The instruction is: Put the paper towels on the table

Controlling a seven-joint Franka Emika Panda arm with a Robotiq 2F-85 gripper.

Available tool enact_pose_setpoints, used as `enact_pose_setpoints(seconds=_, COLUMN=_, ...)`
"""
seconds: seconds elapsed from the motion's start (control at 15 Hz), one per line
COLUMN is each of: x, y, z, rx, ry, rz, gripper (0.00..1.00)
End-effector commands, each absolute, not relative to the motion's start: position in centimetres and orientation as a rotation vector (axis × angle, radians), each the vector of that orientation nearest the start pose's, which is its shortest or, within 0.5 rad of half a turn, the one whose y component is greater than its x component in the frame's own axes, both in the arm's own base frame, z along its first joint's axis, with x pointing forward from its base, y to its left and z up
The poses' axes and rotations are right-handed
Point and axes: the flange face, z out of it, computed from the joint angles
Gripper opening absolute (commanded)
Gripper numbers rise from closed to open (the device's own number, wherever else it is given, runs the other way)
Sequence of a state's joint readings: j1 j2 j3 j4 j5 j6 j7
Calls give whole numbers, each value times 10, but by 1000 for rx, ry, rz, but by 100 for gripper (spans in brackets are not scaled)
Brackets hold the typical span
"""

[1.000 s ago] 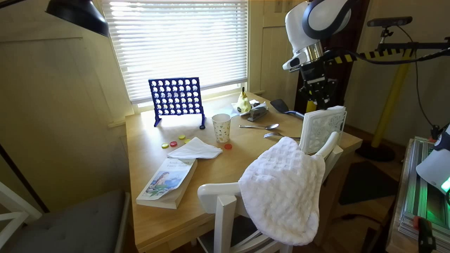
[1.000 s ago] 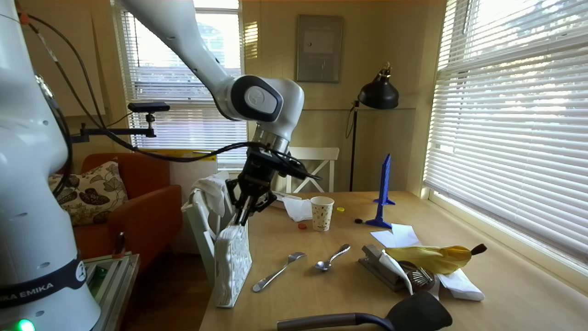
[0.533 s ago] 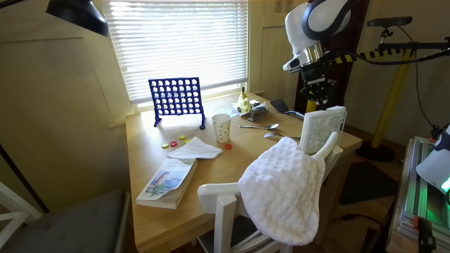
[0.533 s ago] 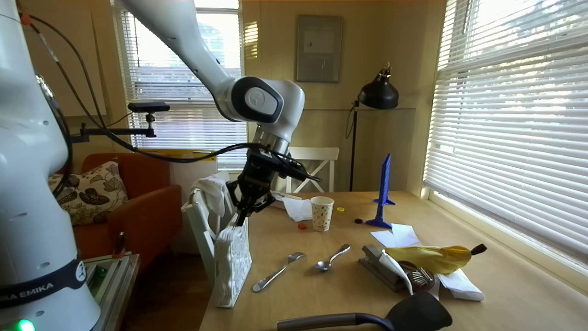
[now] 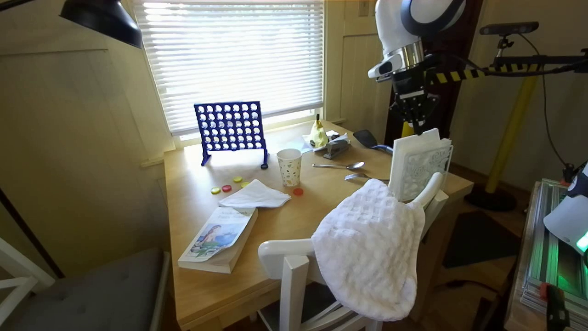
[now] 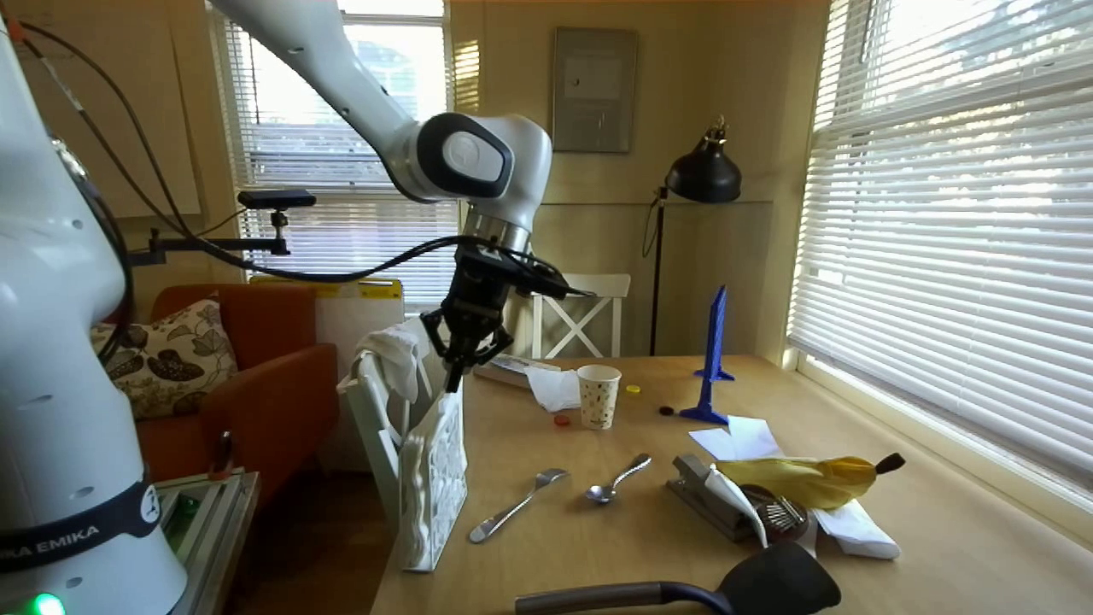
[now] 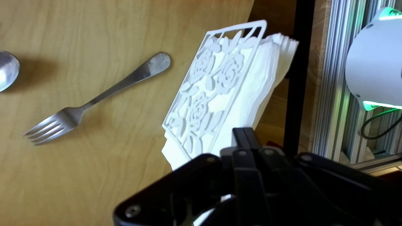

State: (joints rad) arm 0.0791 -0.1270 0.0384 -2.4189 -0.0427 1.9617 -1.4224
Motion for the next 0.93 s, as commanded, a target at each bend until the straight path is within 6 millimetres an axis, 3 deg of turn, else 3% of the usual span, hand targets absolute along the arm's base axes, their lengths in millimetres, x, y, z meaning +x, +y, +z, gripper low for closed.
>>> enact_pose_setpoints(seconds=0.0, x=424, y=52, z=346, rx=-2070, ry=-2106, rz=411, gripper=26)
enact_pose_setpoints(seconds=0.07, x=424, y=53, z=347, rx=-2070, ry=-2109, rz=408, gripper=27)
enact_pose_setpoints(seconds=0.2, x=424, y=52, z=347, rx=-2070, ry=-2110, rz=409, gripper=39)
enact_pose_setpoints(seconds=0.67, x=429, y=49, z=339, rx=-2070, ry=-2086, rz=428, gripper=88)
enact_pose_setpoints(seconds=0.87, x=431, y=47, z=328, rx=-2058, ry=-2079, rz=440, gripper=94)
